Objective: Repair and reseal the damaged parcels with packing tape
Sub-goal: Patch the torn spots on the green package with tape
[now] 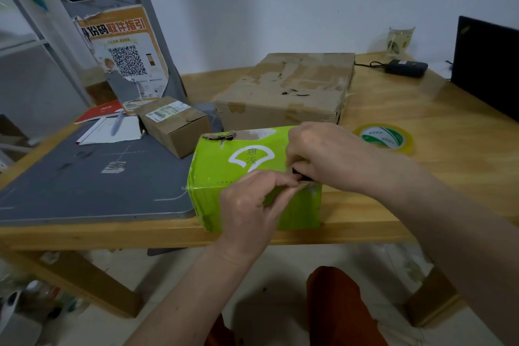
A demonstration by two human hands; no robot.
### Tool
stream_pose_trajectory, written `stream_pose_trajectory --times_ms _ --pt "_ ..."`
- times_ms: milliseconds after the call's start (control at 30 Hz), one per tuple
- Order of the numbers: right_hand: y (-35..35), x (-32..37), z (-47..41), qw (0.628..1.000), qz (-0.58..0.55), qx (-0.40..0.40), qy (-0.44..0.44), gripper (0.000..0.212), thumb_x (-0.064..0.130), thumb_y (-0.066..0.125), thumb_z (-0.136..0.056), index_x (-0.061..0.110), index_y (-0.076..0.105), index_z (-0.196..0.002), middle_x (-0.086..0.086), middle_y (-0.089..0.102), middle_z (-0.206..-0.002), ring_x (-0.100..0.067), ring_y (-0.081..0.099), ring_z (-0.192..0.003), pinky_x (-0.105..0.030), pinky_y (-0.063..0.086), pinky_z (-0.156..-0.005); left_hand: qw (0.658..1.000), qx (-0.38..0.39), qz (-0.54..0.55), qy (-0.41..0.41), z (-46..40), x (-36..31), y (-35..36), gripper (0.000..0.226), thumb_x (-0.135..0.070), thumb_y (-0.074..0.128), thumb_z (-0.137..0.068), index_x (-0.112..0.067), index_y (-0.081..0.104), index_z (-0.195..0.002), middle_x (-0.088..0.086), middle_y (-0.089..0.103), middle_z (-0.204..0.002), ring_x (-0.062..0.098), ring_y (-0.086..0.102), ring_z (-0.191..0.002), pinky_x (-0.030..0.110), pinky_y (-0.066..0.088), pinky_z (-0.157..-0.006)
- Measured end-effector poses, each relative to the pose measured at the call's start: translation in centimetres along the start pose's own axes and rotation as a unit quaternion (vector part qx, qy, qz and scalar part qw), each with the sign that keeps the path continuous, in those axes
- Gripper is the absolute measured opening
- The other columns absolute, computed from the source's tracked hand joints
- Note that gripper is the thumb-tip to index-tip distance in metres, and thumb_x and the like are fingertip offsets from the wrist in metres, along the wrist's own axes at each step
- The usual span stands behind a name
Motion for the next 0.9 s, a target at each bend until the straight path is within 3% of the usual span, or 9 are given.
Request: stream_pose_trajectory --times_ms 67,167,233,300,400,533,667,800,900 --pt "-0.1 -0.6 0.1 0.998 -0.038 0.016 0.048 0.014 0.029 0.065 -0.083 0.016 0.059 -0.086 0.004 0.048 -0.094 -0.017 0.047 -0.09 -0.032 0.036 -0.063 1.0 -0.003 -0.003 0.009 0.1 -0.3 -0.1 0.005 -0.024 0.071 -0.087 -0.024 0.066 -0.089 -0.007 0.074 -0.085 0.013 0.071 -0.08 0.036 0.056 -0.066" --pt "1.4 -1.9 0.1 0.988 0.007 0.093 0.126 0.035 0.039 0.063 -0.085 0.02 0.035 -0.079 0.002 0.038 -0.081 -0.021 0.041 -0.08 -0.029 0.024 -0.049 1.0 -0.005 0.002 0.02 0.3 -0.5 0.0 0.003 -0.025 0.068 -0.09 -0.025 0.066 -0.088 -0.004 0.074 -0.084 0.014 0.071 -0.079 0.038 0.056 -0.064" --pt "2.4 -1.9 -0.1 0.984 -0.021 0.117 0.129 0.026 0.026 0.062 -0.086 0.017 0.041 -0.074 -0.001 0.046 -0.076 -0.027 0.05 -0.08 -0.032 0.034 -0.051 1.0 -0.007 0.001 0.023 0.3 -0.5 0.0 0.005 -0.022 0.069 -0.089 -0.024 0.065 -0.087 -0.003 0.074 -0.084 0.015 0.071 -0.079 0.038 0.056 -0.064" --pt "2.9 -2.1 -0.3 0.982 -0.058 0.132 0.119 0.012 0.015 0.06 -0.083 0.006 0.055 -0.079 -0.011 0.057 -0.081 -0.03 0.056 -0.081 -0.039 0.045 -0.064 1.0 -0.008 -0.001 0.025 0.2 -0.5 0.0 0.008 -0.019 0.07 -0.088 -0.024 0.065 -0.088 -0.003 0.074 -0.083 0.015 0.071 -0.079 0.037 0.056 -0.064" --pt "3.0 -2.6 -0.1 0.972 -0.11 0.166 0.122 0.018 0.017 0.059 -0.084 -0.002 0.06 -0.084 -0.018 0.06 -0.084 -0.03 0.057 -0.079 -0.04 0.047 -0.068 1.0 -0.011 0.0 0.025 0.1 -0.5 -0.1 0.006 -0.019 0.07 -0.088 -0.023 0.065 -0.087 -0.003 0.073 -0.083 0.014 0.071 -0.079 0.036 0.055 -0.065" --pt "2.8 -2.9 0.2 0.957 -0.17 0.195 0.13 0.022 0.025 0.066 -0.084 0.006 0.055 -0.081 -0.004 0.057 -0.077 -0.017 0.063 -0.062 -0.029 0.043 -0.055 0.999 -0.015 -0.001 0.029 0.1 -0.4 0.0 0.006 -0.018 0.07 -0.088 -0.014 0.071 -0.084 -0.002 0.074 -0.083 0.014 0.071 -0.079 0.037 0.055 -0.064" --pt "3.3 -3.2 0.2 0.948 -0.219 0.185 0.137 0.023 0.016 0.064 -0.086 0.018 0.045 -0.074 0.0 0.049 -0.074 -0.018 0.068 -0.061 -0.032 0.048 -0.055 1.0 -0.022 -0.003 0.017 -0.1 -0.3 -0.1 0.008 -0.02 0.071 -0.088 -0.013 0.071 -0.083 -0.003 0.073 -0.083 0.014 0.07 -0.078 0.038 0.055 -0.064" --pt "3.2 -3.5 0.7 0.906 -0.366 0.158 0.14 0.014 0.0 0.06 -0.086 0.012 0.056 -0.08 -0.002 0.039 -0.067 -0.011 0.055 -0.054 -0.036 0.058 -0.064 0.999 -0.022 -0.01 -0.035 -0.7 0.3 0.1 0.007 -0.027 0.074 -0.084 -0.023 0.068 -0.086 -0.01 0.07 -0.081 0.012 0.068 -0.075 0.037 0.055 -0.063" --pt "3.0 -3.8 1.6 0.866 -0.457 0.144 0.14 0.012 -0.003 0.053 -0.091 0.004 0.063 -0.093 -0.007 0.056 -0.073 -0.007 0.057 -0.06 -0.026 0.055 -0.064 0.992 -0.017 0.006 -0.129 -1.2 1.3 0.3 0.022 -0.029 0.077 -0.078 -0.031 0.061 -0.093 -0.013 0.068 -0.079 0.006 0.067 -0.073 0.037 0.057 -0.067"
Point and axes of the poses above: each hand's wrist, its own z-axis away from the middle knuckle, its own y-axis out of the palm, x = y × z, the point moved 9 cm from there along -z, towards the middle knuckle
